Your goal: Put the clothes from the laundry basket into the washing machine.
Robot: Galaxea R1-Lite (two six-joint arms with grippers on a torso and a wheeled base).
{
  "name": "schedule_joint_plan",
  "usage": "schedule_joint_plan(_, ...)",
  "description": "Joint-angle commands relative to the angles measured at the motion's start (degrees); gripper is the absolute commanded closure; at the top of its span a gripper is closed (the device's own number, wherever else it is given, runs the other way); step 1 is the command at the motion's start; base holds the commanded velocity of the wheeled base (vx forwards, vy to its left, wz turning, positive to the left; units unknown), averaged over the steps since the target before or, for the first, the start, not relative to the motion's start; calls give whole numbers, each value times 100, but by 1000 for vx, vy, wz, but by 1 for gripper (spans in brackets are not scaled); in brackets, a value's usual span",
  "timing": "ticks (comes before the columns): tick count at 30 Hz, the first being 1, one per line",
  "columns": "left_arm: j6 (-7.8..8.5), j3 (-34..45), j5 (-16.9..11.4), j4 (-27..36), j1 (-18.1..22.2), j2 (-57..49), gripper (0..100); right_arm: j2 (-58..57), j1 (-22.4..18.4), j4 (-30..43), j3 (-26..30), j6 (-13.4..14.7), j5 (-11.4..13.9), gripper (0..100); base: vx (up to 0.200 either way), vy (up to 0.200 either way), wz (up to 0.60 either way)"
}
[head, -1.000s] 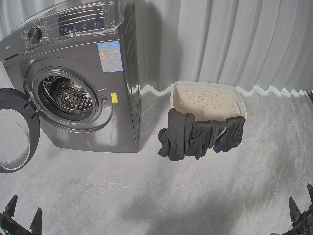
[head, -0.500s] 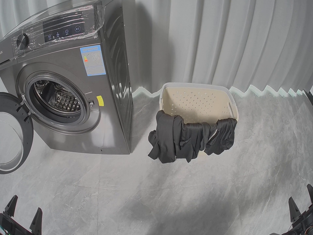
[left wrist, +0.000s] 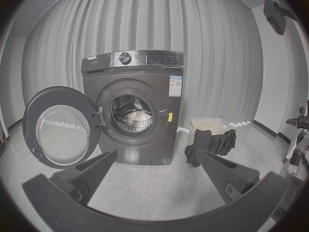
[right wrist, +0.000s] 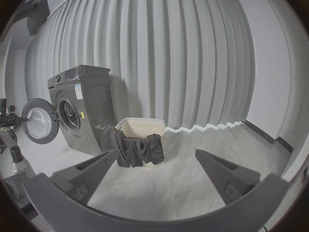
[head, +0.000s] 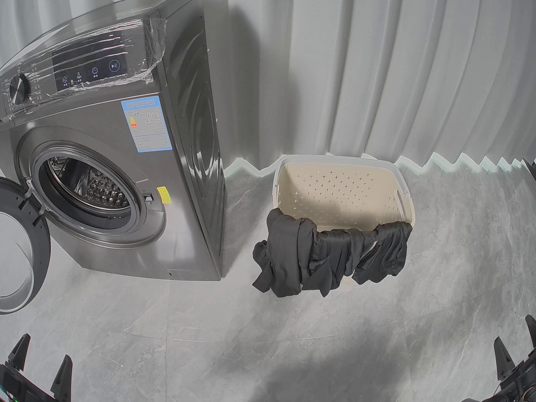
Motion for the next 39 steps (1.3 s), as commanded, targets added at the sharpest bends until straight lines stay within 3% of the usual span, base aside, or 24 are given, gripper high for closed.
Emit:
schedule_joint_plan(1,0,92,-6,-7,-1,-101,0,-93,-1,0,101,-4,3,0,0,0,0)
schedule_joint_plan(25,9,92,3,-7,-1,-101,0,-93,-1,-9,101,-4,3,0,0,-200,0)
schedule_joint_plan(39,18,92,-6,2,-1,-101,0,-93,-1,-9,101,-4,-14,0,0,0,0)
